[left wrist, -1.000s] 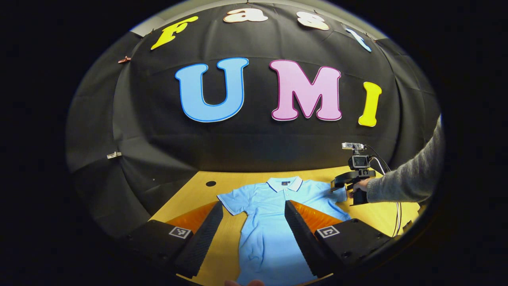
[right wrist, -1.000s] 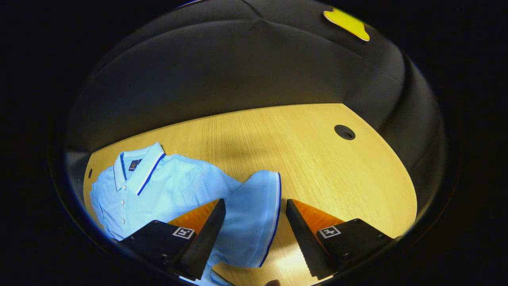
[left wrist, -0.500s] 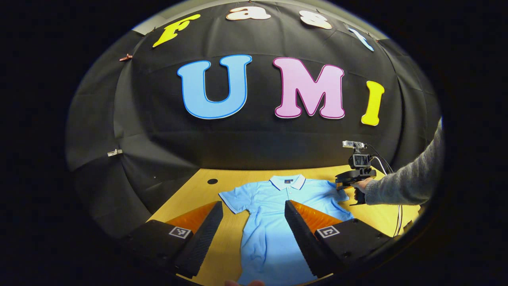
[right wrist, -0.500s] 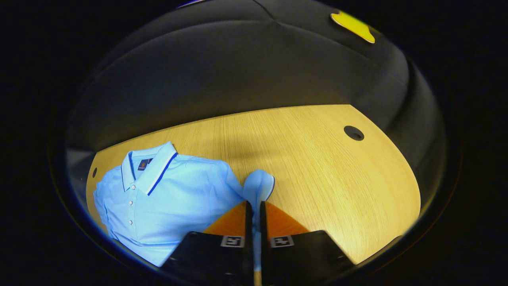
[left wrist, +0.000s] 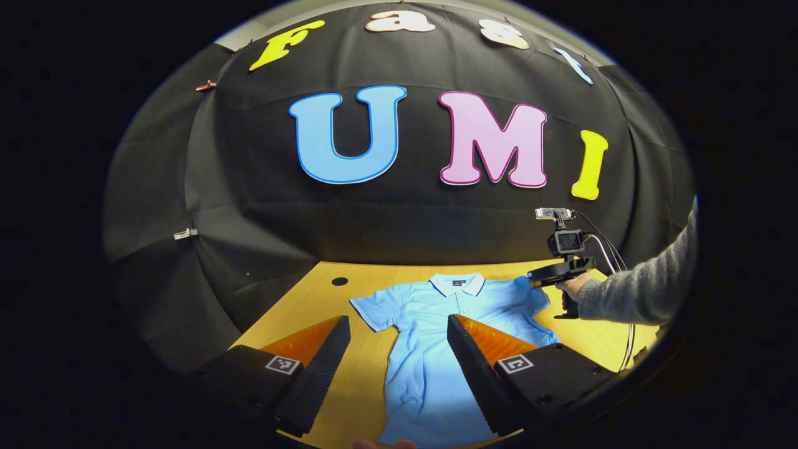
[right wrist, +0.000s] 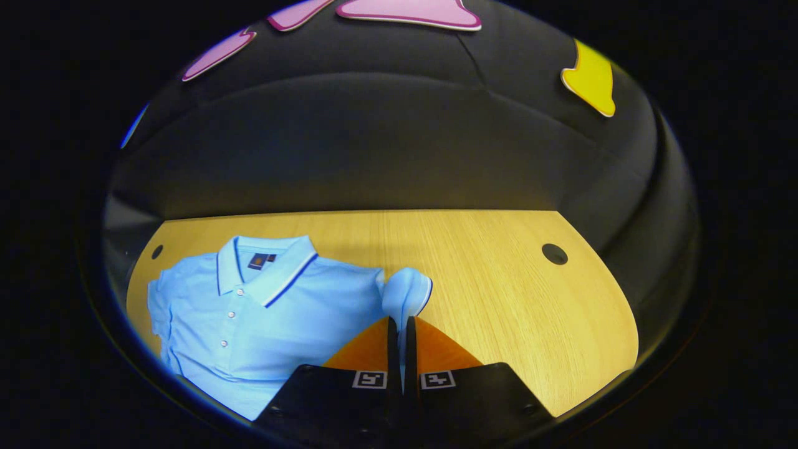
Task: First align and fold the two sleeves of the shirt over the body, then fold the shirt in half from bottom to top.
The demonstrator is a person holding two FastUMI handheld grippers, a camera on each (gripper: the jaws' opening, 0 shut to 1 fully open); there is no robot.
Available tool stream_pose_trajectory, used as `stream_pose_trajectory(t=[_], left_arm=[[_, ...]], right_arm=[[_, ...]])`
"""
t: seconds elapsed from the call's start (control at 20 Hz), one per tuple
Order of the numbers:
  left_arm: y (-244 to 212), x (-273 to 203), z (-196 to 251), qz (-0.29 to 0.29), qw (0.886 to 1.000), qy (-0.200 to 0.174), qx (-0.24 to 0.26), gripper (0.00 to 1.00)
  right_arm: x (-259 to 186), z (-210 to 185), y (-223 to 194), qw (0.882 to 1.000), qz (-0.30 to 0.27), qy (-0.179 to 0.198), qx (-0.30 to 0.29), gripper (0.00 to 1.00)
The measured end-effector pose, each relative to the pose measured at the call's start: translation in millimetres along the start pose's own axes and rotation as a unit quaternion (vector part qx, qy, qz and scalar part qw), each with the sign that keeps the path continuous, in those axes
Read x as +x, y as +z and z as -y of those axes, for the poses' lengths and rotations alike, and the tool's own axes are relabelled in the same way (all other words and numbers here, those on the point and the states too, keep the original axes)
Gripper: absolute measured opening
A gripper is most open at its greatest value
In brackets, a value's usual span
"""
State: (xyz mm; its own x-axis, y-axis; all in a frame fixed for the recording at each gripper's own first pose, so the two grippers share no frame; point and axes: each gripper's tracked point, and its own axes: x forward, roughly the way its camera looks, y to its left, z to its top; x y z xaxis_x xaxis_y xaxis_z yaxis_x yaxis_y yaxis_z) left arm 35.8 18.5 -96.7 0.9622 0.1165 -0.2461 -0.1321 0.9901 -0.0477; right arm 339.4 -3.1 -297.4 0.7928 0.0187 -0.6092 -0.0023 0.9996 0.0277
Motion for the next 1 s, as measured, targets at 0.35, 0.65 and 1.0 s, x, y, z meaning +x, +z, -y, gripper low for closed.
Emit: stream_pose_trajectory(t=[0.35, 0.65, 1.0], left_arm=[[-4, -7, -11, 0.001, 1.0, 0.007, -0.009, 0.99], [-10, -17, -22, -0.003, 1.0, 0.017, -0.019, 0.99], [-18, -29, -34, -0.006, 0.999, 0.033, -0.022, 0.99]], right_arm=[[-28, -93, 7, 0.996, 0.019, 0.083, -0.017, 0.05], [-32, -160, -31, 0.989, -0.012, 0.128, -0.073, 0.05], [-23, -186, -72, 0.981, -0.049, 0.141, -0.122, 0.05]])
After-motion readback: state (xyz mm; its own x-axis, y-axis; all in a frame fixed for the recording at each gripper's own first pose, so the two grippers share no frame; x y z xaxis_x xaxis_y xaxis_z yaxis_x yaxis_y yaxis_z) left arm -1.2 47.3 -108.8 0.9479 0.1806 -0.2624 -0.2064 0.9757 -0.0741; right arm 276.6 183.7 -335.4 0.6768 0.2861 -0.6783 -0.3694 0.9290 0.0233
